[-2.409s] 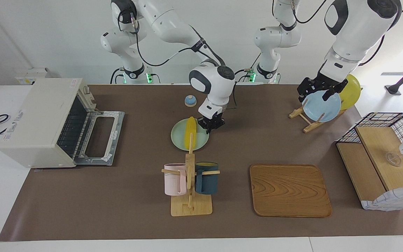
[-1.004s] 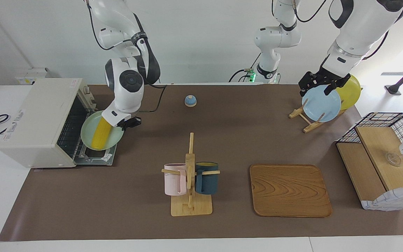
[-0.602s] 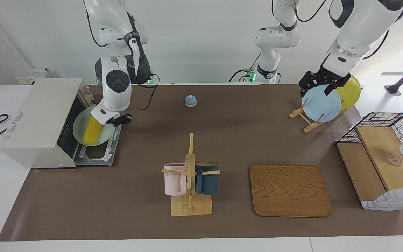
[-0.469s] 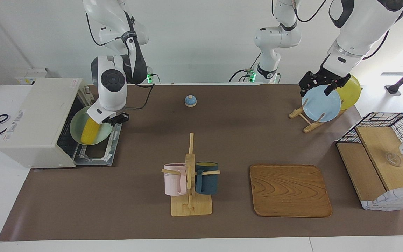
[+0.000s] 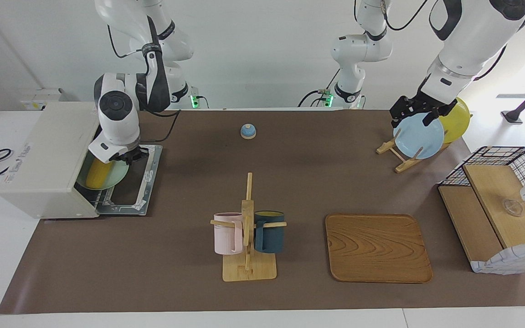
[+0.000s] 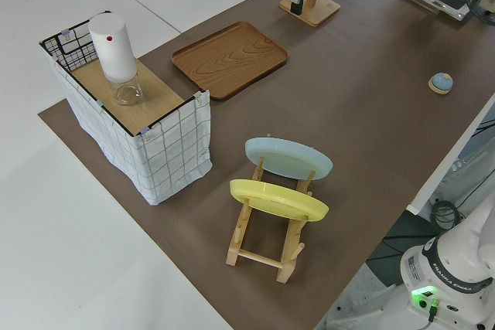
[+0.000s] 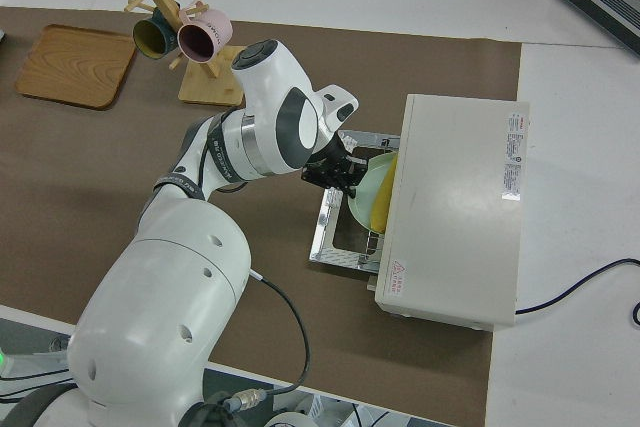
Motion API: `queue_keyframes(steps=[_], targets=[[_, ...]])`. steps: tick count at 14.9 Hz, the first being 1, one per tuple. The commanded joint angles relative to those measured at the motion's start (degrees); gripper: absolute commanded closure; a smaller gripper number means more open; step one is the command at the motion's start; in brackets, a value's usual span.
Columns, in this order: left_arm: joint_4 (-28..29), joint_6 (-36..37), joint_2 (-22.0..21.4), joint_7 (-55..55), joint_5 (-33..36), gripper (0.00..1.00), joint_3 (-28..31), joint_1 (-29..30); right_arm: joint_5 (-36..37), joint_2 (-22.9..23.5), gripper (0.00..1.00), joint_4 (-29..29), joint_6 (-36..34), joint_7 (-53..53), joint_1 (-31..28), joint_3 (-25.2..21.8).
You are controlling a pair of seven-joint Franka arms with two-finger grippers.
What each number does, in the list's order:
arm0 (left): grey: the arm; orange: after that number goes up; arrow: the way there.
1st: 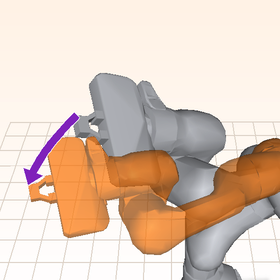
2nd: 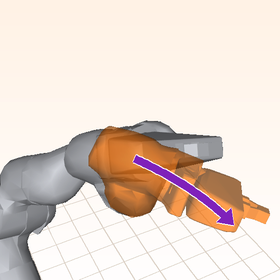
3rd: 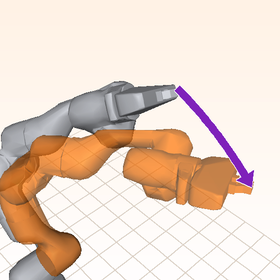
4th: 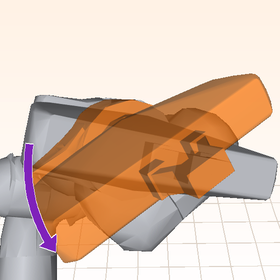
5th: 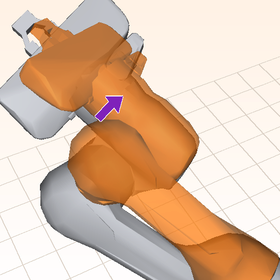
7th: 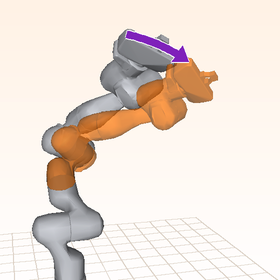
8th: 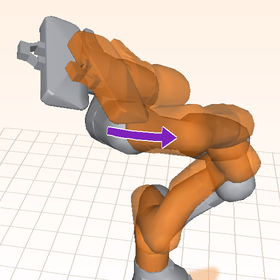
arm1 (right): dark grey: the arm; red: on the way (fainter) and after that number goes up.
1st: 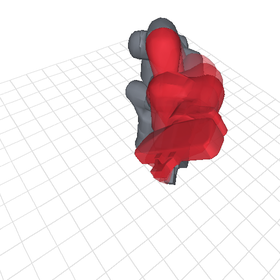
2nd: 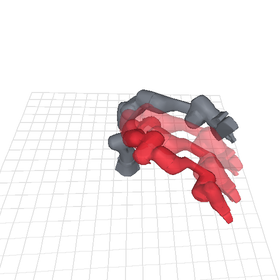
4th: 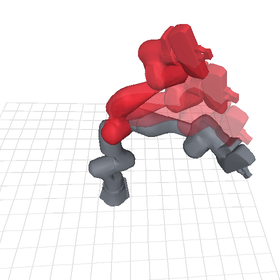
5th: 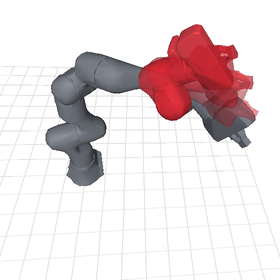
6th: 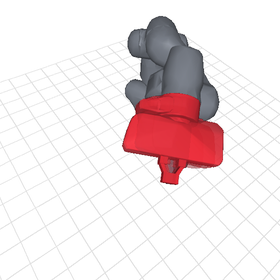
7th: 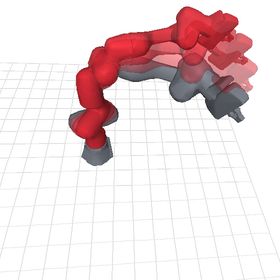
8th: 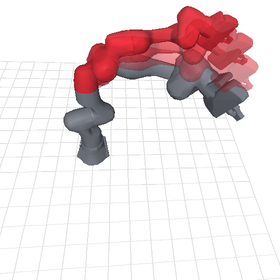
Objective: Put corn in oven
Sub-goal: 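Slide the plate into the oven and open the right gripper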
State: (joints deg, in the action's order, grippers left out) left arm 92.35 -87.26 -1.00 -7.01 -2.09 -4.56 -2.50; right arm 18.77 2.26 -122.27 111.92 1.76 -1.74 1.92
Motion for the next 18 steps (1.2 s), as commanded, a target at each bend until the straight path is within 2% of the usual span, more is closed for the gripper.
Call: queue_keyframes(steps=[1, 5, 7, 14, 18], targets=[[-1.0, 0.4, 0.3, 0.8, 0.3, 0.00, -0.4, 0.6, 1.0, -1.3, 1.00, -2.9, 4.3, -3.6, -2.5, 0.6], [-0.4, 0.0, -0.1, 0.5, 0.3, 0.00, -0.4, 0.5, 1.0, -1.3, 0.98, -3.8, 5.1, -4.0, -3.5, 0.7], [-0.4, 0.2, -0.2, 0.4, 0.2, 0.00, -0.2, 0.7, 1.0, -1.3, 0.86, -3.8, 5.1, -4.0, -3.4, 0.7], [-0.4, 0.2, -0.3, 0.4, 0.3, 0.00, -0.2, 0.6, 0.7, -0.8, 0.82, -2.6, 5.0, -3.6, -2.7, 0.8], [-0.4, 0.2, -0.3, 0.4, 0.3, 0.00, -0.2, 0.6, 0.5, -0.9, 0.82, -0.1, 1.5, -3.4, -0.1, 1.2]])
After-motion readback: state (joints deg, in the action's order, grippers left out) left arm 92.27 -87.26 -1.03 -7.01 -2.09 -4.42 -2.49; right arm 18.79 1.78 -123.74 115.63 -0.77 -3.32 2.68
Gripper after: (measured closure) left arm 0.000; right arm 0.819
